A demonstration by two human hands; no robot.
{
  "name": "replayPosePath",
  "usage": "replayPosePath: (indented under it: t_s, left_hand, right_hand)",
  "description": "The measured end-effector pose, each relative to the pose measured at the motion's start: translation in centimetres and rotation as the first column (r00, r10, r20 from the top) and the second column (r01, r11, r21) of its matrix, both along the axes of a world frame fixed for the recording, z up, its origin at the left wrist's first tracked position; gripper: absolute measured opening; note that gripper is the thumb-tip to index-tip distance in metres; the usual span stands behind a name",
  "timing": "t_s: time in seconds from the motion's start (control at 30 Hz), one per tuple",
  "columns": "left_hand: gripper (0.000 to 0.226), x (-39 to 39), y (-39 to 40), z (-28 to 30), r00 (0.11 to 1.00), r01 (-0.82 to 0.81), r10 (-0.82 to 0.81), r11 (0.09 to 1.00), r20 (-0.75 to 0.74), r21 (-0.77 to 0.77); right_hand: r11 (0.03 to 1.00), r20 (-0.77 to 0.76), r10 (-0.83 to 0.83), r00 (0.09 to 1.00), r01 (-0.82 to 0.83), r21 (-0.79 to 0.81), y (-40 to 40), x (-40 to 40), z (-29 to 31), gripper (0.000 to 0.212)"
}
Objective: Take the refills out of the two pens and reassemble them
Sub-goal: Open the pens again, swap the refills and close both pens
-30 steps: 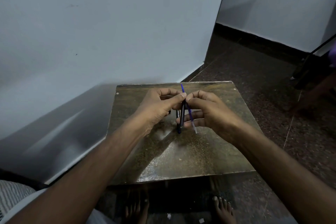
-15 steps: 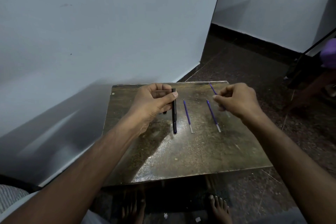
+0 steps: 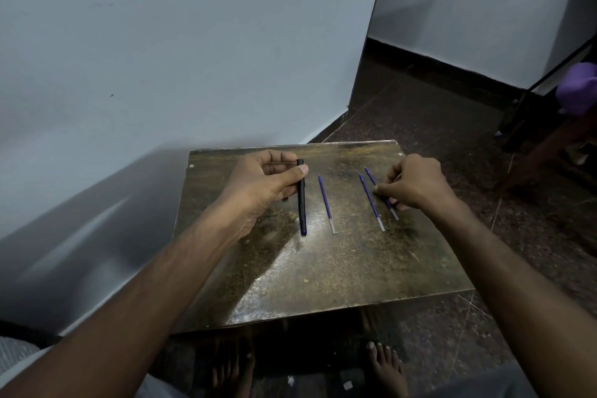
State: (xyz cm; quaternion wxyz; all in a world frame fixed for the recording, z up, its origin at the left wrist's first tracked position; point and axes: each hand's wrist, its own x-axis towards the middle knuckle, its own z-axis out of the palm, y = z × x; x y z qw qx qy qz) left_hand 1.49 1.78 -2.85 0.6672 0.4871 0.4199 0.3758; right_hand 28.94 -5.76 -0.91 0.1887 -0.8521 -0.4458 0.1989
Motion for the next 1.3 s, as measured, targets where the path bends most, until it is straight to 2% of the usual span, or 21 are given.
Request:
replayPosePath:
  t_s: [0.17,0.37,0.63,0.73,0.83,0.93,1.07,1.23,1.3]
  left_hand:
    - [0.025,-0.1,0.3,-0.4,1.000,-0.001,0.001,1.000,-0.009,-0.008]
    - [0.026,0.0,0.5,-0.7,1.000,-0.009,0.009,1.000,-0.026,0.002]
    - [0.025,-0.1,0.5,-0.7,0.998,-0.005,0.006,1.000,-0.058,0.016]
    - [0.028,-0.1,0.5,-0.5,0.998,-0.007,0.009,1.000,-0.061,0.024]
    - [0.027,0.0,0.3,-0.3,0.995,0.007,-0.002,0.999,-0.101,0.049]
    - [0.009,-0.1,0.1,0.0,0.989,0.025,-0.011,0.996,-0.150,0.089]
    - [0.009,-0.2,-0.4,0.4,0.982,0.029,-0.005,0.992,-0.189,0.125]
    - [0.016,-0.4,-0.7,0.7,0.966,0.024,0.018,0.987,-0.257,0.159]
    - [0.015,-0.4,-0.7,0.7,0.961,0.024,0.026,0.984,-0.276,0.177]
  right_hand:
    - [1.000,0.008,0.029,1.000,-0.028,-0.014,-0.2,-0.4,0.3,0.019]
    - [0.998,0.061,0.016,0.998,-0.020,0.063,0.1,-0.1,0.5,0.023]
    - [0.996,0.050,0.078,0.996,-0.075,-0.043,0.3,-1.0,0.5,0.019]
    - [0.993,0.164,0.093,0.982,-0.103,0.054,0.2,-1.6,0.7,0.017]
    - [0.961,0.256,0.175,0.951,-0.222,0.165,0.4,-4.1,0.7,0.017]
    - [0.944,0.214,0.292,0.932,-0.317,0.095,0.5,-7.5,0.2,0.027]
    - [0.942,0.167,0.334,0.928,-0.326,-0.073,0.9,-9.8,0.0,0.033]
    - [0.912,0.157,0.380,0.912,-0.341,-0.227,1.8,-11.0,0.8,0.025]
    - [0.901,0.170,0.400,0.901,-0.351,-0.256,2.1,-11.3,0.6,0.034]
